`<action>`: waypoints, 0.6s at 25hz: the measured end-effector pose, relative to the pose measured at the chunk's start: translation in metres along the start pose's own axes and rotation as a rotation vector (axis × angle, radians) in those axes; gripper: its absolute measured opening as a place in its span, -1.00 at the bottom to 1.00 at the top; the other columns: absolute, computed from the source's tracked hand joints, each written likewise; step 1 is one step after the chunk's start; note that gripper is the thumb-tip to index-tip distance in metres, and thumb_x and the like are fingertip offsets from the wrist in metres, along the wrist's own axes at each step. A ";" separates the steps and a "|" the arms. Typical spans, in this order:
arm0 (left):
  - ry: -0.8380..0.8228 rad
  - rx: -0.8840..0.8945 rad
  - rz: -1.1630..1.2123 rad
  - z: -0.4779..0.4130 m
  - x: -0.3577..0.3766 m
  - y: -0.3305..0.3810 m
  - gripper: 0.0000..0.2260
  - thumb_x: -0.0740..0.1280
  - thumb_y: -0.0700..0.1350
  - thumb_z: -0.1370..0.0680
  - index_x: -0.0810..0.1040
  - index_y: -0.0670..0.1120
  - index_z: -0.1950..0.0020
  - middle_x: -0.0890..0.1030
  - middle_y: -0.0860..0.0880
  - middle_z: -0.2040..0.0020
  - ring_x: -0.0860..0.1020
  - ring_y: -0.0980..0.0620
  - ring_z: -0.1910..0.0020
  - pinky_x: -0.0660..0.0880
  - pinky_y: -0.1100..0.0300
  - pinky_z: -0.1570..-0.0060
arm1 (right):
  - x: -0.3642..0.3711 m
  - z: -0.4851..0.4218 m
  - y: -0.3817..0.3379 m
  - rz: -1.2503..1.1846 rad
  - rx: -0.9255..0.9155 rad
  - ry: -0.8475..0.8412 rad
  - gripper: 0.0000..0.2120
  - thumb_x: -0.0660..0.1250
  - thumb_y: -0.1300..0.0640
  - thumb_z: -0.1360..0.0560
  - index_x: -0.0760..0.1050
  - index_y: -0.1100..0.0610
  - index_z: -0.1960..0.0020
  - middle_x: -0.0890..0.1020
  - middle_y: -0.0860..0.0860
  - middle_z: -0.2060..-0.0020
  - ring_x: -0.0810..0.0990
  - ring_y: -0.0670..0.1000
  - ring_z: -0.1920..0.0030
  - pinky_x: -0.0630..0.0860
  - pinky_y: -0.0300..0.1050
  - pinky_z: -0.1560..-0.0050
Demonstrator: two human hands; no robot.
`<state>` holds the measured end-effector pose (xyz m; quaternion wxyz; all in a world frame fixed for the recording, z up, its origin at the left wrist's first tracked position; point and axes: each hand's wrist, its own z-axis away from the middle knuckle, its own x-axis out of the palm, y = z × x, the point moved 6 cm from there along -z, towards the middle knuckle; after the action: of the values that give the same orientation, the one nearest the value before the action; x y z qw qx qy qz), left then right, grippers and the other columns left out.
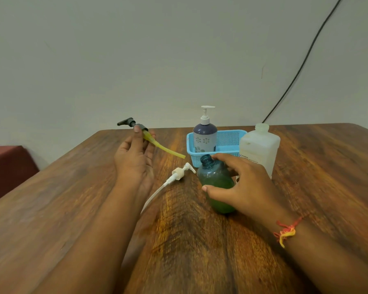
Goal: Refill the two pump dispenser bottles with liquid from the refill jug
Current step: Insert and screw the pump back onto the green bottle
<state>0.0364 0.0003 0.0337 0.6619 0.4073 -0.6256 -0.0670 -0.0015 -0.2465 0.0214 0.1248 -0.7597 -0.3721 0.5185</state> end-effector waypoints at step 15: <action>-0.213 0.036 -0.077 0.016 0.025 -0.012 -0.66 0.49 -0.13 -0.42 0.55 -0.21 -0.14 0.66 -0.14 0.02 0.67 -0.08 0.00 0.65 0.12 0.04 | -0.001 0.003 -0.012 0.113 -0.063 -0.019 -0.21 0.46 -0.35 -0.34 0.30 -0.22 -0.50 0.48 -0.18 -0.39 0.45 -0.16 -0.28 0.42 -0.28 -0.13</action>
<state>0.0324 -0.0300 0.0440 0.5810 0.4336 -0.6775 -0.1240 -0.0096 -0.2397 0.0271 0.0680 -0.7779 -0.3460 0.5201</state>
